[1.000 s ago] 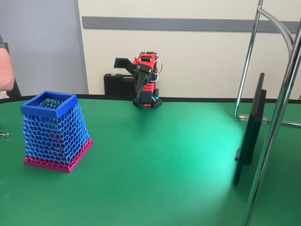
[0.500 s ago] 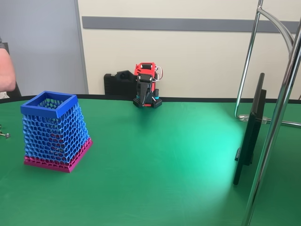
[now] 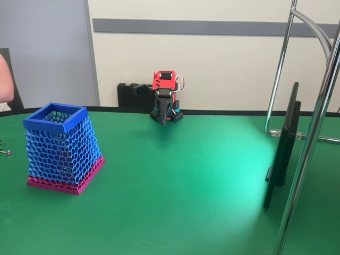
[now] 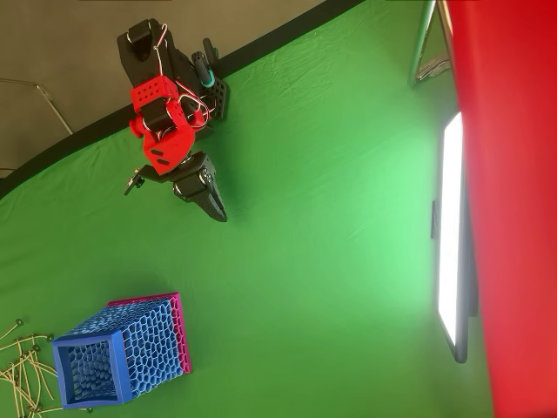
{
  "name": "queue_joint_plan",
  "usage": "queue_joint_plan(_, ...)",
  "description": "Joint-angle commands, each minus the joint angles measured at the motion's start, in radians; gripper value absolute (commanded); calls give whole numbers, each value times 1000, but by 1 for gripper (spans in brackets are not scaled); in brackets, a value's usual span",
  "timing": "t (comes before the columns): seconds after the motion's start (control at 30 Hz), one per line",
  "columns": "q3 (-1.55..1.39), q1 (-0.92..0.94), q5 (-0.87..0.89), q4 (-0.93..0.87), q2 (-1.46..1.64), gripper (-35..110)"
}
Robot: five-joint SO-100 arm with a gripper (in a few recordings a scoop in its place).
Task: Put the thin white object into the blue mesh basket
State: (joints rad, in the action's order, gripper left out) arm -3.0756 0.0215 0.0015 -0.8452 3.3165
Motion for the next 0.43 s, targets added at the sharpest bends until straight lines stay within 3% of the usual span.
queue_joint_plan(0.0,-8,2,14,-6,8,1)
queue_joint_plan(0.4,-8,2,31,-17,8,1)
